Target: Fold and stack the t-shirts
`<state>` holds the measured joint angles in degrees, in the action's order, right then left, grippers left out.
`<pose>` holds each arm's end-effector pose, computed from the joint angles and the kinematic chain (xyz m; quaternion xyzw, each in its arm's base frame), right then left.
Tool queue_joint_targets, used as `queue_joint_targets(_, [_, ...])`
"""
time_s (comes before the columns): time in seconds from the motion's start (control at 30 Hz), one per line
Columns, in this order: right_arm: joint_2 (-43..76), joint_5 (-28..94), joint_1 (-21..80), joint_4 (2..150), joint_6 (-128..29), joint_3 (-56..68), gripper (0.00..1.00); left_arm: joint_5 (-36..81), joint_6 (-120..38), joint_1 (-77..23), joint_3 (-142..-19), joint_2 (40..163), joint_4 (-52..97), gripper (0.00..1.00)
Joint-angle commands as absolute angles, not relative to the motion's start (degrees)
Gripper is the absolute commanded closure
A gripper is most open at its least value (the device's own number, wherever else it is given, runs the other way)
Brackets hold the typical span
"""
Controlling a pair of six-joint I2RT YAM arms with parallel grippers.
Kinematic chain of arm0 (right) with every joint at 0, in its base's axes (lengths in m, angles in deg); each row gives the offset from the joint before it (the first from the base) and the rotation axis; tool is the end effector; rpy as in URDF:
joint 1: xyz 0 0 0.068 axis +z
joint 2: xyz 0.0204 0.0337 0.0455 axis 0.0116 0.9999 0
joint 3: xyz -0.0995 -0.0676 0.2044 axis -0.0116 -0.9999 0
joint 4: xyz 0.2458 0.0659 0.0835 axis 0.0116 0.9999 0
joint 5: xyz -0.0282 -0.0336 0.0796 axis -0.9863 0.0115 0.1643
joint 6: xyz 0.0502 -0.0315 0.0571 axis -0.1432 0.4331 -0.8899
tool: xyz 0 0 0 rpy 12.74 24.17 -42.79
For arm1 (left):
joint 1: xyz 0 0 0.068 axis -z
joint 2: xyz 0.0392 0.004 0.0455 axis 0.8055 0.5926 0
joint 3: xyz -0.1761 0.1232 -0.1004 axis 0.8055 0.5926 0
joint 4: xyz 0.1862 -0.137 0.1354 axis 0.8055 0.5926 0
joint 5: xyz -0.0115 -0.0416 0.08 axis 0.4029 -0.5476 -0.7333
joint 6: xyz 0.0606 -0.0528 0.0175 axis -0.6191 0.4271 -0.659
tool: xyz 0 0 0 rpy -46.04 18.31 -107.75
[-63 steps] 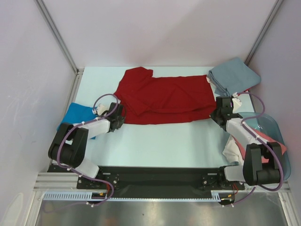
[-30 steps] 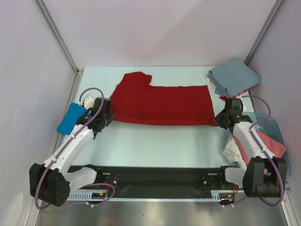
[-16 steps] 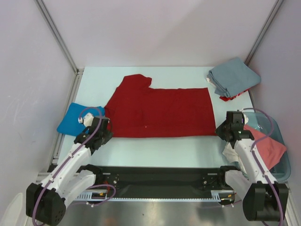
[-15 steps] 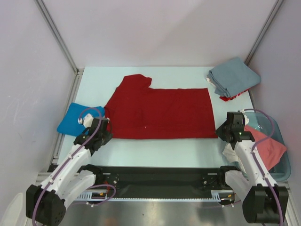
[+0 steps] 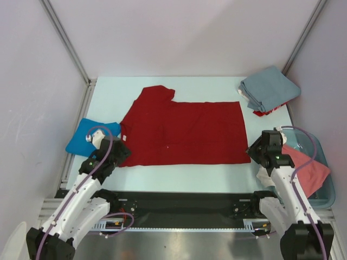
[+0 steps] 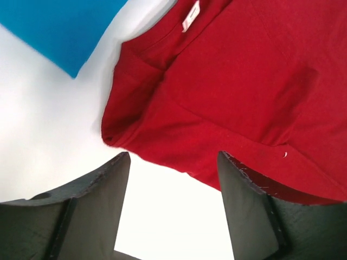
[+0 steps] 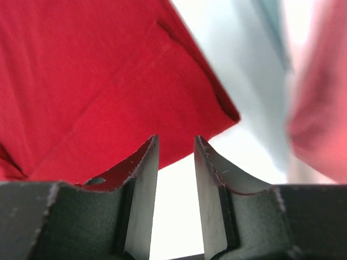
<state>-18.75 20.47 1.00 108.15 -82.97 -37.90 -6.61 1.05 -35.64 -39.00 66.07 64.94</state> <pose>0.2193 -0.0051 0.1680 0.3324 0.8674 0.0890 0.3595 0.1942 -0.0365 0.1724 -0.3412 0.8586 -0.0631 0.3773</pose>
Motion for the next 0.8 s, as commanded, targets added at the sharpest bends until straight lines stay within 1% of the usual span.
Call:
queue_joint_targets(0.0, [-13.09,23.44,2.6,102.9,-80.43,-35.54,0.64,-6.88,-5.71,-35.64,-43.98,70.18,59.97,0.27])
queue_joint_targets(0.07, [-10.36,23.88,3.13,101.14,-79.02,-33.88,0.64,-5.22,-10.27,-35.64,-47.06,75.19,56.64,0.28])
queue_joint_targets(0.23, [0.52,24.24,3.74,98.24,-75.68,-26.95,0.65,-3.46,-15.39,-36.43,-55.31,85.91,51.26,0.27])
queue_joint_targets(0.27, [2.21,24.06,3.83,97.19,-75.33,-25.62,0.66,-2.41,-16.36,-36.78,-56.63,89.67,49.51,0.27])
queue_joint_targets(0.33, [5.98,23.54,3.74,96.92,-74.27,-22.2,0.66,-1.18,-16.98,-37.92,-61.11,93.38,48.27,0.19])
queue_joint_targets(0.37, [9.48,22.66,3.74,96.57,-73.92,-18.79,0.66,-0.3,-18.2,-38.27,-62.7,97.58,46.7,0.18])
queue_joint_targets(0.4, [11.78,22.31,3.74,96.48,-73.48,-16.75,0.67,0.67,-18.47,-38.8,-66.11,99.62,45.99,0.11])
queue_joint_targets(0.43, [13.63,21.69,3.83,96.3,-73.22,-14.99,0.67,1.2,-18.74,-39.15,-68.05,101.99,45.55,0.08])
queue_joint_targets(0.47, [17.65,20.73,3.74,95.95,-72.87,-11.5,0.68,1.9,-19.7,-39.42,-69.9,103.93,44.58,0.08])
queue_joint_targets(0.53, [21.37,19.06,3.74,95.86,-72.25,-7.87,0.69,3.49,-20.23,-40.12,-75.87,110.43,43.96,0.05])
queue_joint_targets(0.57, [25.56,18.7,3.57,95.6,-71.9,-5.94,0.69,4.01,-20.67,-40.38,-77.98,112.63,43.96,0.04])
queue_joint_targets(0.6, [27.43,18.35,3.65,95.51,-71.37,-2.44,0.69,4.89,-21.11,-40.73,-82.27,117.26,43.78,0.04])
queue_joint_targets(0.67, [31.74,17.56,3.39,95.77,-70.49,1.62,0.68,6.04,-21.99,-41.0,-86.6,121.85,43.96,0.02])
queue_joint_targets(0.7, [35.67,17.47,3.22,95.68,-70.05,5.55,0.66,6.39,-22.25,-41.35,-90.53,125.79,44.05,0.0])
queue_joint_targets(0.77, [39.47,16.77,3.04,96.38,-68.92,9.35,0.64,7.27,-22.78,-41.53,-94.25,129.77,43.96,0.0])
